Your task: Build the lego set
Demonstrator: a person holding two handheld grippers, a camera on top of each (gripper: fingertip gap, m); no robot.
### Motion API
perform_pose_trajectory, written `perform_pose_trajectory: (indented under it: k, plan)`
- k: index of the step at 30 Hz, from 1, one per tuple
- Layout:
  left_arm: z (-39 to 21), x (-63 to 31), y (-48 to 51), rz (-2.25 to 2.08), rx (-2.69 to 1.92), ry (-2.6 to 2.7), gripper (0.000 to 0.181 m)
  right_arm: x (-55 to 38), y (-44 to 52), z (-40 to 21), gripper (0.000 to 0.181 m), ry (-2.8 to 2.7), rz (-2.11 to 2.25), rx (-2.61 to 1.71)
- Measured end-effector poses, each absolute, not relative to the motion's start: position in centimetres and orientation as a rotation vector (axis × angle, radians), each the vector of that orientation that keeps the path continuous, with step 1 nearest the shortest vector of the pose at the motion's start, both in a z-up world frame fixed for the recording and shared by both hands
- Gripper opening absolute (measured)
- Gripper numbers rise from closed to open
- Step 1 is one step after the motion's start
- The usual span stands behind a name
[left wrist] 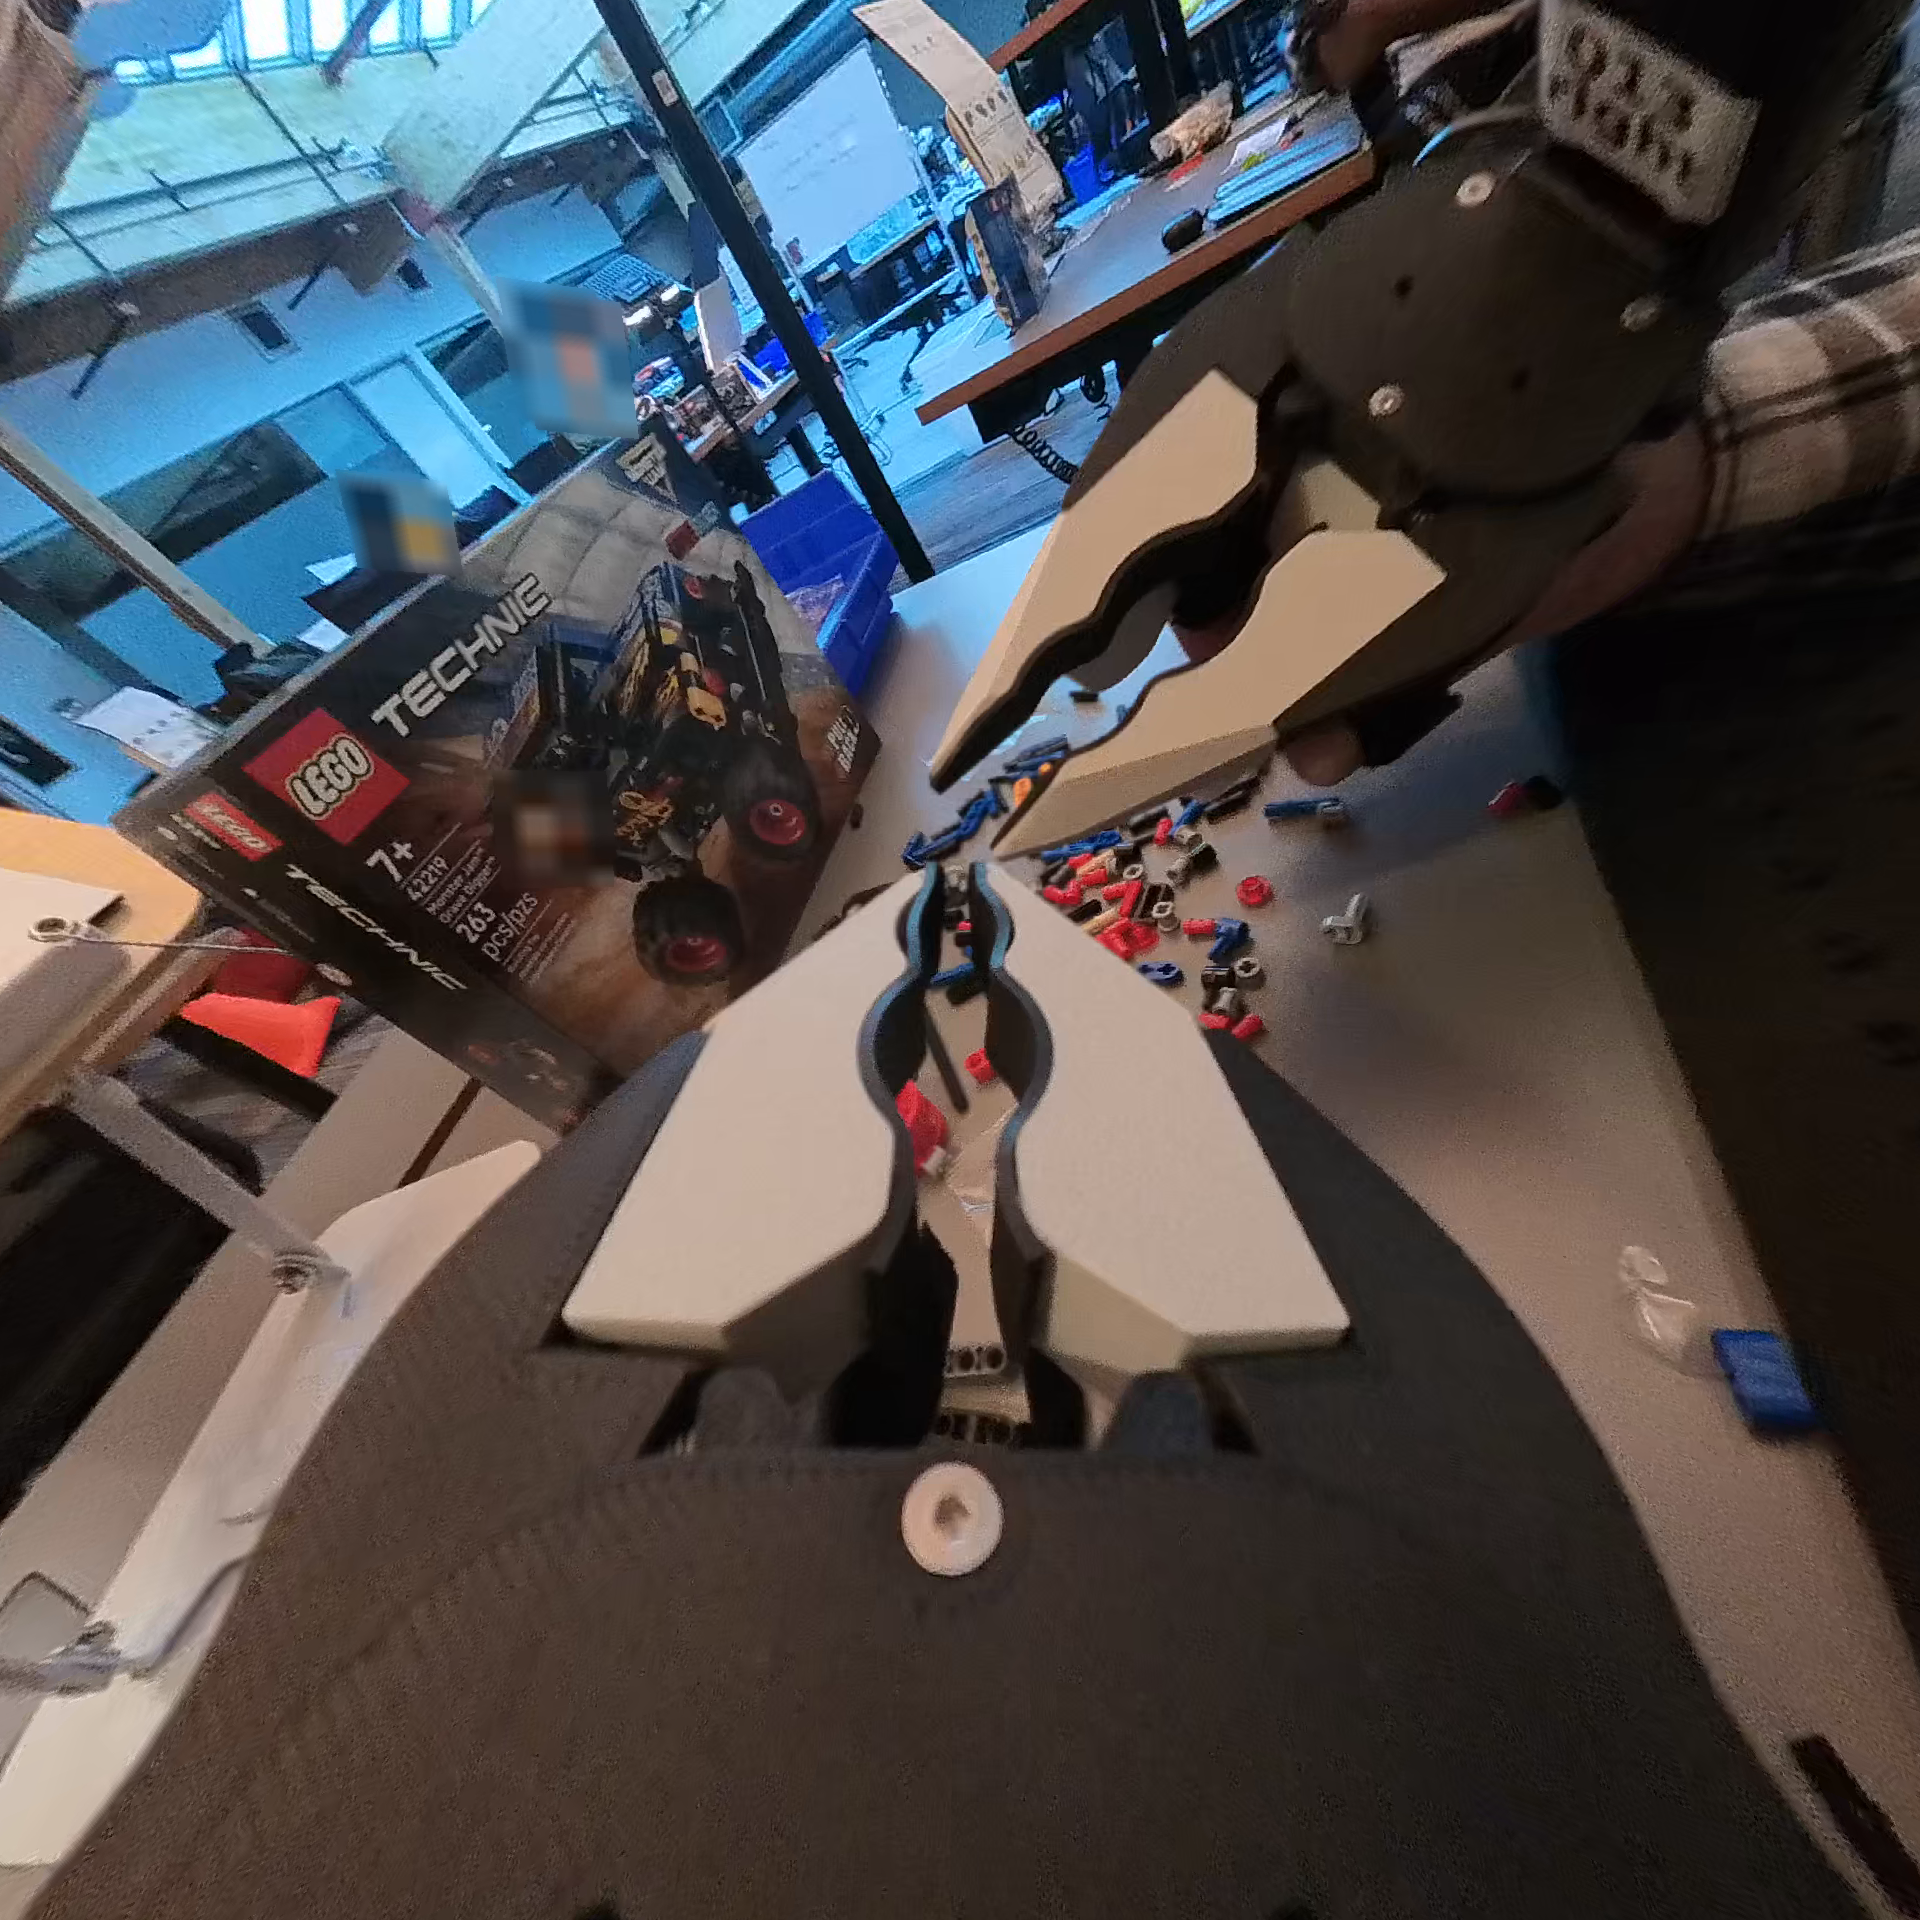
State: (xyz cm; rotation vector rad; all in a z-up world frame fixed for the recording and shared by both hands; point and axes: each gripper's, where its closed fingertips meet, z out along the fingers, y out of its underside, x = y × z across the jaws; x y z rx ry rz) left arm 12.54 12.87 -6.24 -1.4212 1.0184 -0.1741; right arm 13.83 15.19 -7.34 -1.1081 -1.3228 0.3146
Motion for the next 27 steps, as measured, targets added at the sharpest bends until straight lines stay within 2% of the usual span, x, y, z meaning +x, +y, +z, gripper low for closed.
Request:
perform_pose_trajectory:
  k: [5,11,16,19,27]
  plan:
    - [-6.2,12.9,12.7,-0.088,-1.384,1.061,0.003,13.4,13.7,-5.4,0.02,-1.312,0.27,-1.011]
    - [-5.5,13.5,12.2,-0.132,-1.366,1.048,0.002,12.1,13.4,-6.9,0.023,-1.443,0.082,-0.939]
    - [-4.8,13.6,11.8,-0.216,-1.371,1.002,0.002,11.9,14.0,-6.8,0.019,-1.435,0.03,-0.934]
    - [-4.7,13.7,11.6,-0.248,-1.372,0.996,0.002,11.9,14.3,-6.4,0.004,-1.415,0.026,-0.931]
    - [-4.4,13.2,11.6,-0.263,-1.375,0.967,0.006,11.7,14.9,-6.1,0.003,-1.412,0.039,-0.932]
